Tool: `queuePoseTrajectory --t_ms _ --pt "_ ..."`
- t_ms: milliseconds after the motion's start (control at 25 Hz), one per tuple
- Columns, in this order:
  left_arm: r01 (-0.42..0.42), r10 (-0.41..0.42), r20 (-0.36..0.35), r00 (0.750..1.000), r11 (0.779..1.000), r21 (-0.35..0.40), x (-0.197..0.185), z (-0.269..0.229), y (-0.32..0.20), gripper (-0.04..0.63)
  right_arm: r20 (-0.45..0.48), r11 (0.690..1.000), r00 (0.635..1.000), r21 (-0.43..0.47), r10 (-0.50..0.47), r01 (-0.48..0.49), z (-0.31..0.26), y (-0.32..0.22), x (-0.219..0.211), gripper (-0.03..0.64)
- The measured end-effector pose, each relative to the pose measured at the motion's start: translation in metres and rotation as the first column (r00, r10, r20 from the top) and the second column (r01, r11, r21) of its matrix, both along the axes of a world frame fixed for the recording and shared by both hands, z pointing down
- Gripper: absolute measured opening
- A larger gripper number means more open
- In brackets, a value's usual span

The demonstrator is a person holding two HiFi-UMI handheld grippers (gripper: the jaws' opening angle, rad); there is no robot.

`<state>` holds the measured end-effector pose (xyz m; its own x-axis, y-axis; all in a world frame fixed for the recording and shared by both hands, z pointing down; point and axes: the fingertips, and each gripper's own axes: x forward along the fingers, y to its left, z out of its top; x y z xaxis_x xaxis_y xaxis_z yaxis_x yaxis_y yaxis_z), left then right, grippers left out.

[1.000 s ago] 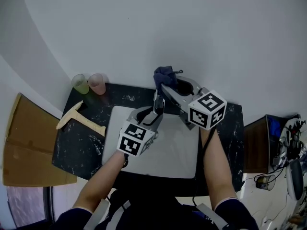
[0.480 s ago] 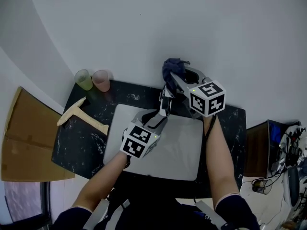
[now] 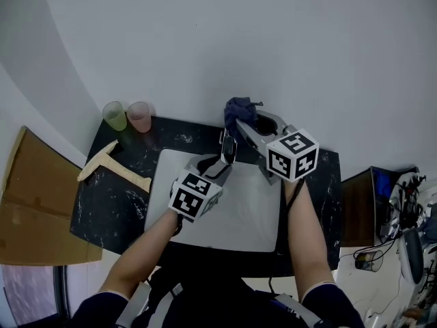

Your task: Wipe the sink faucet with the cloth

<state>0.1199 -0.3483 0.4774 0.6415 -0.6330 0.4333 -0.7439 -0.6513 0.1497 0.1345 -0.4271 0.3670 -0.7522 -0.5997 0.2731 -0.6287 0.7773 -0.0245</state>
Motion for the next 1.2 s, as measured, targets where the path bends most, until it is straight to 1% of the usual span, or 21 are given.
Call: queuePoseTrajectory --t_ms 200,360,480,640,760,920,1200 --pt "-0.024 0.024 0.008 1.0 1.0 -0.008 -0.001 0.002 0.003 0.15 0.006 1.0 1.0 0.008 0.021 -0.021 -0.001 0.028 0.002 0.12" --pt "-0.052 0.052 0.006 0.999 0.999 -0.007 -0.002 0.001 0.009 0.15 -0.008 1.0 1.0 0.0 0.011 -0.011 0.005 0.054 0.0 0.12" --pt "-0.068 0.068 0.009 0.998 0.998 -0.01 -0.005 0.002 0.013 0.15 -0.008 1.0 1.0 -0.03 -0.006 0.006 0.016 0.073 0.0 0.12" --pt "-0.073 0.073 0.012 0.997 0.997 -0.016 -0.009 0.005 0.017 0.15 -0.01 0.994 1.0 -0.106 -0.026 0.025 0.041 0.087 -0.004 0.12" --pt "-0.078 0.078 0.02 0.997 0.997 -0.016 -0.01 0.006 0.016 0.15 -0.024 0.987 0.999 -0.161 -0.027 0.023 0.058 0.085 -0.008 0.12" --pt "-0.074 0.075 0.027 0.997 0.997 -0.015 -0.011 0.006 0.015 0.15 -0.028 0.979 0.999 -0.204 -0.015 0.009 0.067 0.07 -0.007 0.12" --pt "-0.056 0.056 0.027 0.998 0.998 0.0 -0.014 0.003 0.01 0.149 0.061 0.966 0.998 -0.26 0.035 -0.018 0.072 0.04 0.004 0.12"
